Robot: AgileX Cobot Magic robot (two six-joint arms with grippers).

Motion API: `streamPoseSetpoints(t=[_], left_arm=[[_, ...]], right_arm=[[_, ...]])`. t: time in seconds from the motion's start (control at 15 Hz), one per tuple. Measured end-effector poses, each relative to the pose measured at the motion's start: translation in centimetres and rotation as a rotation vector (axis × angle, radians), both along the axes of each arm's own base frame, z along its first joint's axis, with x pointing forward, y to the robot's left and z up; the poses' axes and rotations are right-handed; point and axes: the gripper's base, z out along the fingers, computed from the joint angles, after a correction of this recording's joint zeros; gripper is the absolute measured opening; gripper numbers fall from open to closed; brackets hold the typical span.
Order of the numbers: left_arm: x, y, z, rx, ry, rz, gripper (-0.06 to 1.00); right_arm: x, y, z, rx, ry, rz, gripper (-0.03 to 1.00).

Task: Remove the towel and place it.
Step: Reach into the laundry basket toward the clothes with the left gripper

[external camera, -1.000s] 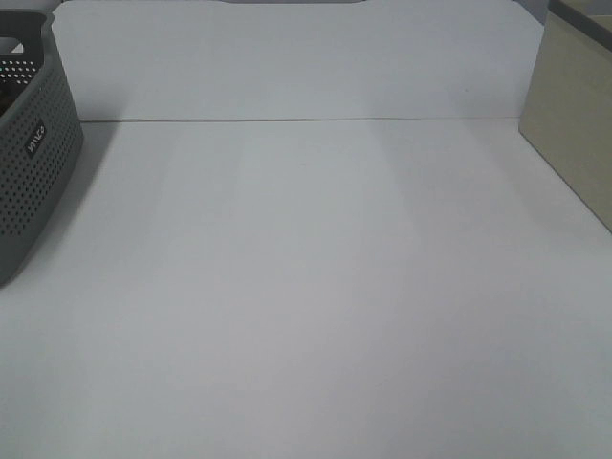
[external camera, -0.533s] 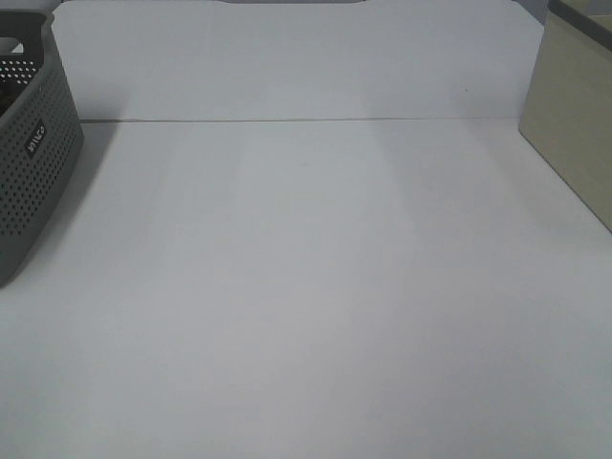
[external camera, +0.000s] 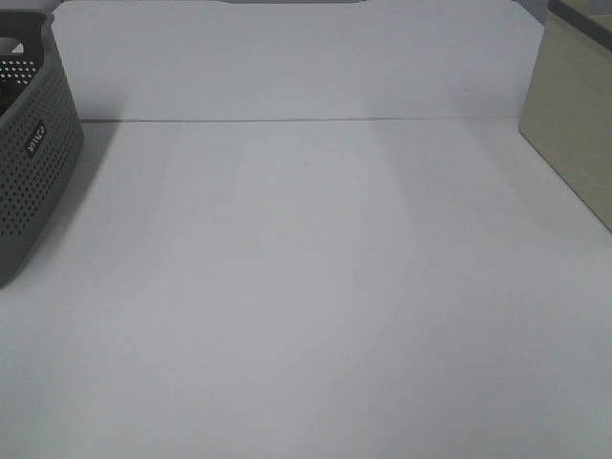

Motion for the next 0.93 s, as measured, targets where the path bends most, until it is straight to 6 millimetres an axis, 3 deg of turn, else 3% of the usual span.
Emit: streamPoseSetpoints(t=[0.73,0.8,0.93], left_arm=[[0.0,0.05,0.0,0.005,0.0,0.003,0.73],[0.0,0.06,0.0,0.006,0.0,0.004,0.75],[0.0,0.06,0.0,0.006,0.0,0.005,0.92]], right_arm=[[0.01,-0.06,-0.01,-0.006,0.0,-0.004,0.8],[0.01,-0.12,-0.01,-0.012,-0.001,-0.008,0.87],[0.03,-0.26,-0.03,-0.026,-0.001,-0.017,0.96]])
